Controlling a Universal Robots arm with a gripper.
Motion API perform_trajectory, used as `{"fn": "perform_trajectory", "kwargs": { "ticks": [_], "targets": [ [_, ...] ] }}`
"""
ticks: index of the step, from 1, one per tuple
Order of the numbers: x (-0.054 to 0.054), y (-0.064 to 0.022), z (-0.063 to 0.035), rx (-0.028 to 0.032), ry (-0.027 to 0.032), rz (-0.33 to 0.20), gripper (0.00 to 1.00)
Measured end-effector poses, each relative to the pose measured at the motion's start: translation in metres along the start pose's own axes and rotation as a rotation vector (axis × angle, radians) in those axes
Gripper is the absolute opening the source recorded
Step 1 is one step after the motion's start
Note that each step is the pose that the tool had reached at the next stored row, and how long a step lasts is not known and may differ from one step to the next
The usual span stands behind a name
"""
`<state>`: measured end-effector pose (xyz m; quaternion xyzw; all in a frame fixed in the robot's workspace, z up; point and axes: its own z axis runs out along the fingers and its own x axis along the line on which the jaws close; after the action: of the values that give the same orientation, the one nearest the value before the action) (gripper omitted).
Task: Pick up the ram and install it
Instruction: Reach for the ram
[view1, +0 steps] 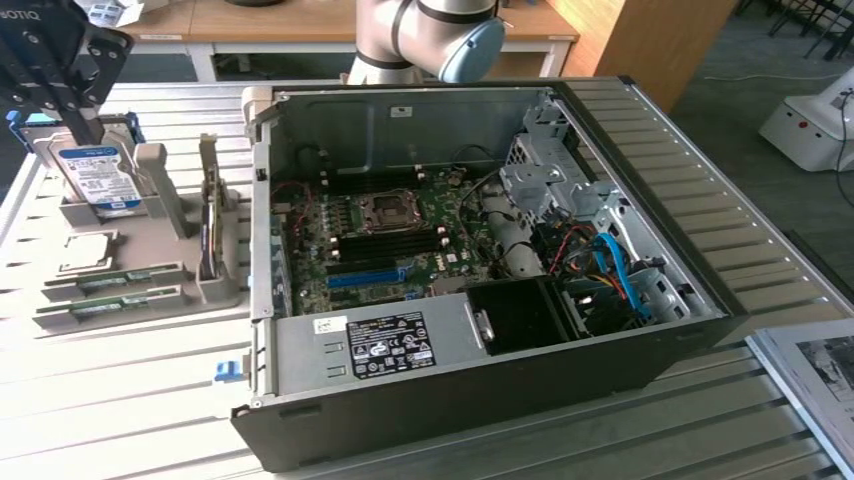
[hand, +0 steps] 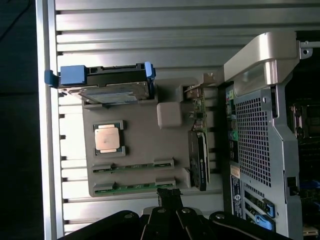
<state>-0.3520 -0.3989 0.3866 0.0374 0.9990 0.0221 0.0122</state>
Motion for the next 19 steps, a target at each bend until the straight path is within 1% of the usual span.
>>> {"fn": "perform_trajectory", "kwargs": {
  "ticks": [7,19],
  "targets": [
    [0.0004,0.0000,0.0000,0.0000,-0.0001,0.000,0.10],
    [0.0066,-0.0005,-0.0001,-0.0001,-0.0001,0.000,0.10]
  ]
}}
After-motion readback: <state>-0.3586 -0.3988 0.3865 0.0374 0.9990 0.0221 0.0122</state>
